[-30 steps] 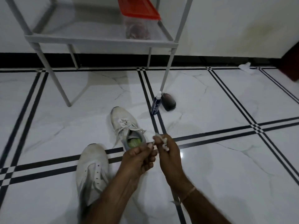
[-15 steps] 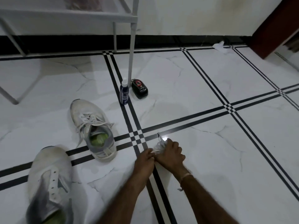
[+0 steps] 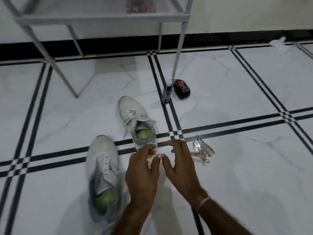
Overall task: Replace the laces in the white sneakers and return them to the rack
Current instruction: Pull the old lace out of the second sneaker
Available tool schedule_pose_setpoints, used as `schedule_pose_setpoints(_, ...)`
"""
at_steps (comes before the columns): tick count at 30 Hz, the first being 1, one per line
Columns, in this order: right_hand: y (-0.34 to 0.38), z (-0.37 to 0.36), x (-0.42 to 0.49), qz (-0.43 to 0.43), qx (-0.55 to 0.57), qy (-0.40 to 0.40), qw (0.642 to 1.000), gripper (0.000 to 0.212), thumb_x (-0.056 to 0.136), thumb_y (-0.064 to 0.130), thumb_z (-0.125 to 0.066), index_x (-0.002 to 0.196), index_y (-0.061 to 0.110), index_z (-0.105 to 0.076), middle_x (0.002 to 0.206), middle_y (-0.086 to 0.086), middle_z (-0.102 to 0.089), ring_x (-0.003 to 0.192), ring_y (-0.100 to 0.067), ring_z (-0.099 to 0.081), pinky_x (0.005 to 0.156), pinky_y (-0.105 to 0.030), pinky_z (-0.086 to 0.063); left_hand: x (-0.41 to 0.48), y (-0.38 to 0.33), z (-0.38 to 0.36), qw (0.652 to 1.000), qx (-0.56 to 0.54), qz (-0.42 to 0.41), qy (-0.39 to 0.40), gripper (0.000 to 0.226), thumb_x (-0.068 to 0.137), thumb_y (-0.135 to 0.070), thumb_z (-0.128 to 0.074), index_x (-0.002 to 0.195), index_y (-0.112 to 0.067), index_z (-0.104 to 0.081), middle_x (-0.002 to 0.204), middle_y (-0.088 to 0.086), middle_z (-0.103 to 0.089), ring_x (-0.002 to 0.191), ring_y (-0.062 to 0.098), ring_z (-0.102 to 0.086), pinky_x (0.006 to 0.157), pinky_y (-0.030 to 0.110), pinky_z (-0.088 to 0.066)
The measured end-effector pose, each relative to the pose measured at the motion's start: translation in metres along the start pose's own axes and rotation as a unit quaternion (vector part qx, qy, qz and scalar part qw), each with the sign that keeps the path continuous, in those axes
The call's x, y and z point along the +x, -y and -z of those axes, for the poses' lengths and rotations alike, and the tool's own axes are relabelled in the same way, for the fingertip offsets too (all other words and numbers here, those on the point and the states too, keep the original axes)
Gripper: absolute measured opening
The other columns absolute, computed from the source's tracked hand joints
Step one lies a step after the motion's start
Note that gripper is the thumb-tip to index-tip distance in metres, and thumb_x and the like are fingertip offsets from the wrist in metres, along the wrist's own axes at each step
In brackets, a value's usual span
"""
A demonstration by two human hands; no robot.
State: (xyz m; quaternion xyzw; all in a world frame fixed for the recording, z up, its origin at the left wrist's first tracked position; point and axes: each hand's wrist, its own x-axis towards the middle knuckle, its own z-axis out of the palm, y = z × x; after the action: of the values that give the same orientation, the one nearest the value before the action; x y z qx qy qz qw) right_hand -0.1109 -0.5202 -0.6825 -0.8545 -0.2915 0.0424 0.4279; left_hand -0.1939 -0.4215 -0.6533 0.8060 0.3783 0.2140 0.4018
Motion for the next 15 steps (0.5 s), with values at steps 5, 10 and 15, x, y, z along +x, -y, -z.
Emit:
schedule_pose_setpoints(5, 0.041, -0.062, -0.011, -0.100, 0.155, 0.285, 0.940, 0.062, 0.079, 0.055, -0.075, 0.134, 0.030, -0.062, 0.130, 0.020, -0.063, 0.112, -0.002, -0.064, 0.090, -0.024, -0.057, 0.011, 0.052, 0.071, 0.980, 0.170, 0.073, -0.077, 0.051, 0.083, -0.050, -0.075, 0.129, -0.030, -0.061, 0.131, -0.001, -0.062, 0.121, 0.028, -0.052, 0.096, 0.049, -0.044)
schedule_pose_setpoints(10, 0.059, -0.098, -0.018, -0.114, 0.154, 0.369, 0.910, 0.077, 0.073, 0.050, -0.084, 0.142, 0.034, -0.054, 0.132, 0.013, -0.065, 0.118, -0.006, -0.064, 0.091, -0.029, -0.058, 0.001, 0.113, 0.131, 0.964, -0.016, 0.256, 0.074, 0.074, 0.074, -0.069, -0.074, 0.135, -0.028, -0.060, 0.130, -0.004, -0.067, 0.113, 0.020, -0.066, 0.099, 0.039, -0.053)
schedule_pose_setpoints(15, 0.085, -0.122, 0.005, -0.113, 0.188, 0.314, 0.924, 0.052, 0.081, 0.020, -0.086, 0.114, 0.051, -0.061, 0.103, 0.031, -0.070, 0.101, 0.010, -0.065, 0.081, -0.023, -0.058, 0.018, 0.129, 0.145, 0.972, -0.006, 0.232, 0.027, 0.044, 0.087, -0.040, -0.075, 0.127, -0.022, -0.069, 0.118, -0.002, -0.074, 0.094, 0.011, -0.068, 0.088, 0.030, -0.052)
